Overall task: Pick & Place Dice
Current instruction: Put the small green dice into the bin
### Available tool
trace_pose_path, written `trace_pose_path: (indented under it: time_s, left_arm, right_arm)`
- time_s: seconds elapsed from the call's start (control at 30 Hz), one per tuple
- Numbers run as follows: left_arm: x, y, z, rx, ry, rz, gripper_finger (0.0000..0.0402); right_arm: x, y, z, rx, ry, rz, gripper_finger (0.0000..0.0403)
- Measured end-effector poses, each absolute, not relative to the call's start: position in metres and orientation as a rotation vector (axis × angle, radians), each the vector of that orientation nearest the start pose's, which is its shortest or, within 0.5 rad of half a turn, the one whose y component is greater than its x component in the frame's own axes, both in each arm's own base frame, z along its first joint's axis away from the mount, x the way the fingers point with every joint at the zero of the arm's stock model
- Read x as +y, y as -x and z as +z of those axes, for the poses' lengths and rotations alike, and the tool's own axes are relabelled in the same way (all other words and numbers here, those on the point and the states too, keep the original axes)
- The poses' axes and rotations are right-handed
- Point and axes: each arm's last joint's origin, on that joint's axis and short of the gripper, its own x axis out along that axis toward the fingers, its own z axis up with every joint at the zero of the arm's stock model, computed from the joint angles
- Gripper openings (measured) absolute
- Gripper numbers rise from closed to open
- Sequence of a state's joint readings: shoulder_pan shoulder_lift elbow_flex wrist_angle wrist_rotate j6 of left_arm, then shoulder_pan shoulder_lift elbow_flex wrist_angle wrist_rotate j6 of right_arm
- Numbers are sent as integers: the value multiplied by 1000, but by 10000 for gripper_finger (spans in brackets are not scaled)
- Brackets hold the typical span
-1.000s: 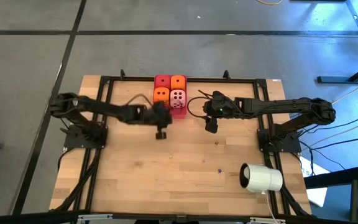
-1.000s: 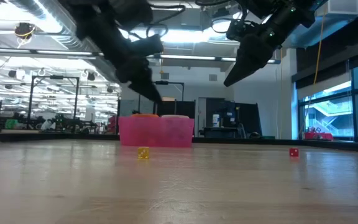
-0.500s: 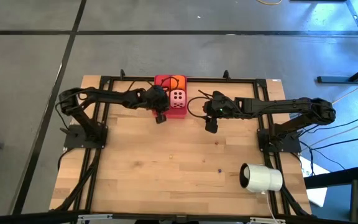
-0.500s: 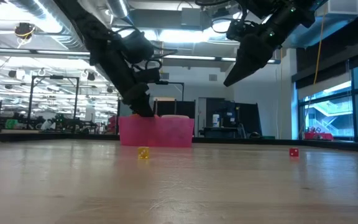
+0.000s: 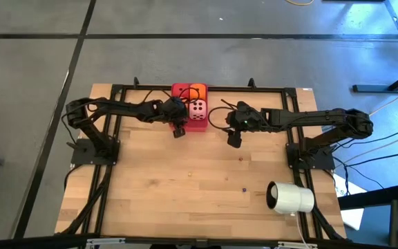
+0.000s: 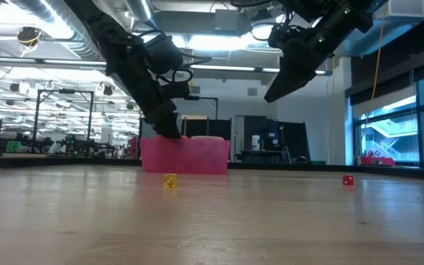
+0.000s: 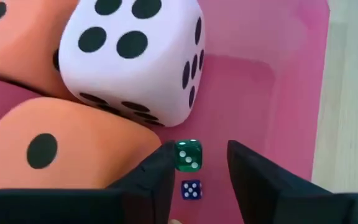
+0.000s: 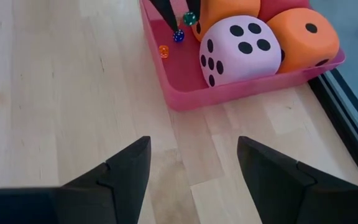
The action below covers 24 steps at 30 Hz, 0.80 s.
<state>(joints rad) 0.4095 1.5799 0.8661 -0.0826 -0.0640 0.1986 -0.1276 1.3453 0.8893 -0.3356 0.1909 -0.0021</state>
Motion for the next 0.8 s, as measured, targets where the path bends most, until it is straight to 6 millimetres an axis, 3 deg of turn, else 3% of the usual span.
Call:
trace_pose_path:
  time_s: [0.33,0.5,0.67,0.8]
  left_arm:
    - [127,-288,184,856,-139,427,150]
    - [112,-294,184,893,-323,355,145]
    - [99,-299,187,942,-522,473,144]
    - [91,-301,188,942,-567,490,145]
  right_arm:
    - [-41,-272,239,789,32,-300,240]
    - [-41,-272,239,789,33,-300,240]
    - [-41,-272,239,789,37,-301,240]
    - [-41,-272,239,789,38,-300,240]
